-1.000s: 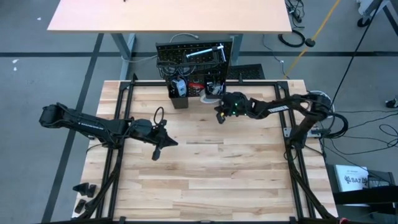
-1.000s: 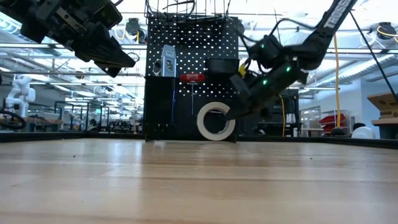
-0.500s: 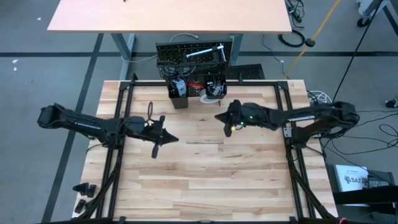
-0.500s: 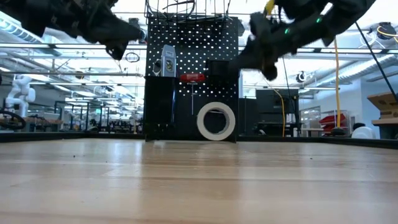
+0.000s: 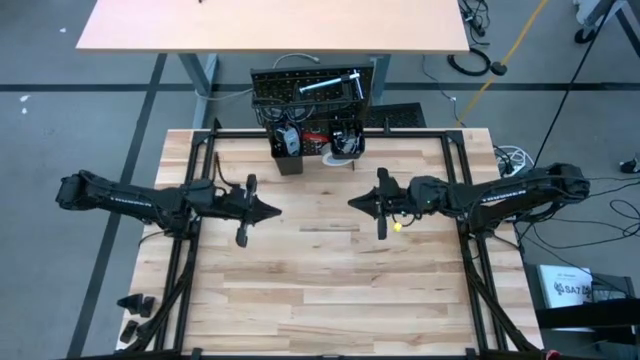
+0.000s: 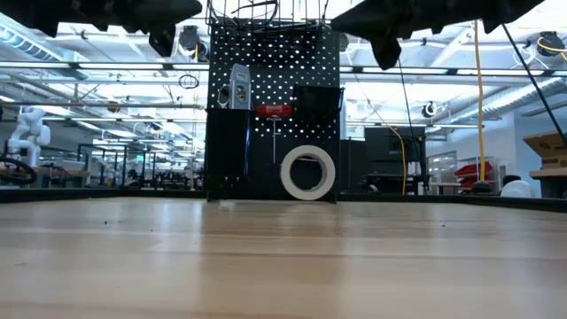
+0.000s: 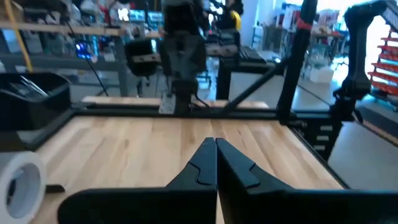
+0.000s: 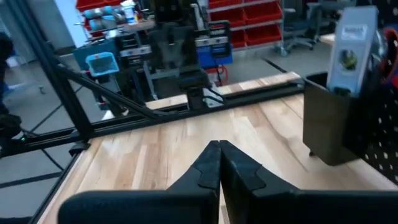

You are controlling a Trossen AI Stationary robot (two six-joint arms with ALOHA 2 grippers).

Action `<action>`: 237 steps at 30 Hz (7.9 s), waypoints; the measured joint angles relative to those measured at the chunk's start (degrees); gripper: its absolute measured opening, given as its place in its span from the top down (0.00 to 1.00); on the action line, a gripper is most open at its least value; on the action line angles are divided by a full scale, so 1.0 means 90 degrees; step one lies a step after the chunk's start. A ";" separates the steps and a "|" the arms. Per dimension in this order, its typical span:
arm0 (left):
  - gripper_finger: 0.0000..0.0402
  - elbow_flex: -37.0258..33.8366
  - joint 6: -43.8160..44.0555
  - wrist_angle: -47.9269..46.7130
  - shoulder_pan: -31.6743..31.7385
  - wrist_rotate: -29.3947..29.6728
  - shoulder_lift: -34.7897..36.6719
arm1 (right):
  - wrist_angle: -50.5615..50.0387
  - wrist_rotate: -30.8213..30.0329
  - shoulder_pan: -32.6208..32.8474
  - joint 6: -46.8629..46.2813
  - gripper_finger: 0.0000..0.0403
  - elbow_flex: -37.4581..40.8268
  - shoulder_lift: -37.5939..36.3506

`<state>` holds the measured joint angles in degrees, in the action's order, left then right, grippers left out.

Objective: Hang tools onto peg board
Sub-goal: Return to Home Position

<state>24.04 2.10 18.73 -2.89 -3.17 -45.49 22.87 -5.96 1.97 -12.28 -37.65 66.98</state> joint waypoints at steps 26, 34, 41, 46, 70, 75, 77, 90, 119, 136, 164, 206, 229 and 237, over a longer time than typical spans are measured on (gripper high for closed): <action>1.00 0.0086 -0.0120 -0.3061 0.0781 0.0052 0.2589 | -0.1893 -0.0035 0.0169 0.0794 1.00 0.0005 -0.0910; 1.00 -0.0141 -0.0068 -0.3231 0.0779 0.0134 0.3161 | -0.1656 -0.0505 0.0166 0.0425 1.00 0.0496 -0.1028; 1.00 -0.0678 0.0173 -0.3008 0.0778 0.0366 0.3414 | -0.0290 -0.0314 0.0164 0.0198 1.00 0.1774 -0.1494; 1.00 -0.0754 0.0166 -0.2996 0.0779 0.0368 0.3573 | 0.0443 0.0027 0.0118 -0.0081 1.00 0.2698 -0.2235; 1.00 -0.1199 0.0253 -0.2958 0.0779 0.0388 0.3956 | -0.0422 -0.0004 -0.0256 -0.0575 1.00 0.4095 -0.4538; 1.00 -0.1516 0.0402 -0.2786 0.0779 0.0412 0.3956 | -0.0568 -0.0002 -0.0256 -0.0565 1.00 0.4095 -0.4538; 1.00 -0.1640 0.0406 -0.2622 0.0779 0.0412 0.3956 | -0.0577 -0.0002 -0.0256 -0.0562 1.00 0.4095 -0.4538; 1.00 -0.2532 0.0569 -0.1511 0.0778 0.0405 0.3956 | -0.0734 0.0008 -0.0256 -0.0535 1.00 0.4095 -0.4536; 1.00 -0.2634 0.0182 -0.1682 0.0777 0.0719 0.3951 | -0.0789 -0.0165 -0.0256 -0.0560 1.00 0.4090 -0.4536; 1.00 -0.2636 0.0052 -0.1682 0.0778 0.0719 0.3951 | -0.1015 0.0010 -0.0249 -0.0291 1.00 0.4085 -0.4534; 1.00 -0.2643 0.0054 -0.1679 0.0777 0.0716 0.3948 | -0.2431 0.0799 -0.0249 -0.0025 1.00 0.4083 -0.5987; 1.00 -0.2643 0.0054 -0.1679 0.0777 0.0718 0.3948 | -0.2427 0.0812 -0.0249 -0.0057 1.00 0.4085 -0.5983; 1.00 -0.2643 0.0053 -0.1681 0.0777 0.0718 0.3948 | -0.2426 0.0812 -0.0250 -0.0057 1.00 0.4087 -0.5982; 1.00 -0.2644 0.0052 -0.1680 0.0778 0.0717 0.3948 | -0.2426 0.0812 -0.0251 -0.0057 1.00 0.4087 -0.5983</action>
<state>0.25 2.57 3.61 4.11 3.28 -9.96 1.04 1.34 -0.30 -12.80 -0.86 13.13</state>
